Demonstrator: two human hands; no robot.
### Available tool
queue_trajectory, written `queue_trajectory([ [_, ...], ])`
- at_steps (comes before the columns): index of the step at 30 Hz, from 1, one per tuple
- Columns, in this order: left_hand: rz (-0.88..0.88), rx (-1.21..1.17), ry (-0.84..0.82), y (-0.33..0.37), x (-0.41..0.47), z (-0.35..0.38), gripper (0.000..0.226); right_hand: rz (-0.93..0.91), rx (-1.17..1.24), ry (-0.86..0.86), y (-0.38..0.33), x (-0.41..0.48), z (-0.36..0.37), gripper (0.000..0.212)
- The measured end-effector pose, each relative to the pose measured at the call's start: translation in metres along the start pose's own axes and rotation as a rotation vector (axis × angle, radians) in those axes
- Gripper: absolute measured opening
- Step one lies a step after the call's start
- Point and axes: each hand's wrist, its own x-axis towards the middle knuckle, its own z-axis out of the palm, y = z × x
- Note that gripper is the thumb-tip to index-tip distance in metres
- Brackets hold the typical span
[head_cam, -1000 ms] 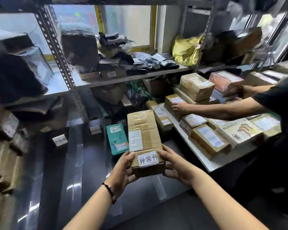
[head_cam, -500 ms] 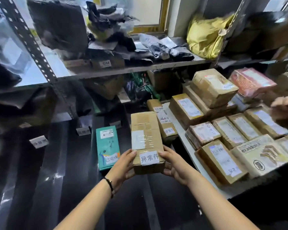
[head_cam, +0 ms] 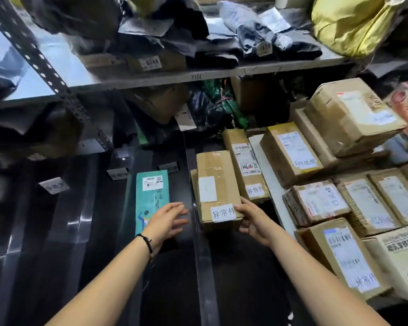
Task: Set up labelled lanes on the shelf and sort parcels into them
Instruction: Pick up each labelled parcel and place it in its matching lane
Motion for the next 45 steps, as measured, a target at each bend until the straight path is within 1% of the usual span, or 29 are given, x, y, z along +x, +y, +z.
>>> queue_trajectory([
  [5,-0.014,0.026,0.030,0.006,0.011,0.003,0.017,0.025,-0.005,-0.035,-0.002,0.019,0.002,0.054],
  [8,-0.009,0.026,0.055,0.007,0.008,0.008,0.016,-0.001,0.033,-0.040,0.001,0.024,0.002,0.052],
  [10,-0.006,0.028,0.073,0.008,0.004,0.010,0.017,-0.032,0.059,0.014,-0.001,0.024,0.005,0.050],
  [12,0.001,0.025,0.086,0.008,-0.004,0.012,0.022,-0.091,0.025,0.106,-0.003,0.021,0.007,0.048],
  [14,0.019,0.053,0.090,0.008,-0.012,0.013,0.025,-0.182,-0.127,0.167,-0.009,0.017,0.007,0.051],
  [17,0.089,0.124,0.130,0.010,-0.028,0.011,0.025,-0.352,-0.588,0.197,-0.024,0.004,0.012,0.063],
  [19,0.159,0.209,0.166,0.009,-0.037,0.007,0.020,-0.477,-0.815,0.179,-0.035,-0.003,0.021,0.068],
  [21,0.224,0.300,0.191,0.006,-0.049,-0.001,0.021,-0.558,-0.942,0.133,-0.045,-0.013,0.037,0.072],
  [23,0.280,0.416,0.225,0.003,-0.065,-0.010,0.035,-0.634,-1.044,0.095,-0.051,-0.024,0.057,0.073],
  [26,0.415,0.651,0.325,0.003,-0.093,-0.030,0.061,-0.723,-1.174,0.021,-0.057,-0.042,0.089,0.078],
  [28,0.471,0.756,0.404,0.003,-0.113,-0.048,0.078,-0.784,-1.251,-0.045,-0.060,-0.057,0.115,0.080],
  [31,0.489,0.823,0.524,0.003,-0.144,-0.080,0.077,-0.887,-1.298,-0.107,-0.064,-0.084,0.159,0.081],
  [35,0.526,0.871,0.695,0.001,-0.190,-0.141,0.095,-1.034,-1.343,-0.189,-0.057,-0.124,0.233,0.079],
  [38,0.542,0.852,0.787,-0.014,-0.233,-0.192,0.094,-1.104,-1.328,-0.264,-0.041,-0.155,0.294,0.077],
  [45,0.599,0.810,0.903,-0.058,-0.336,-0.312,0.088,-1.204,-1.326,-0.423,0.015,-0.216,0.446,0.072],
])
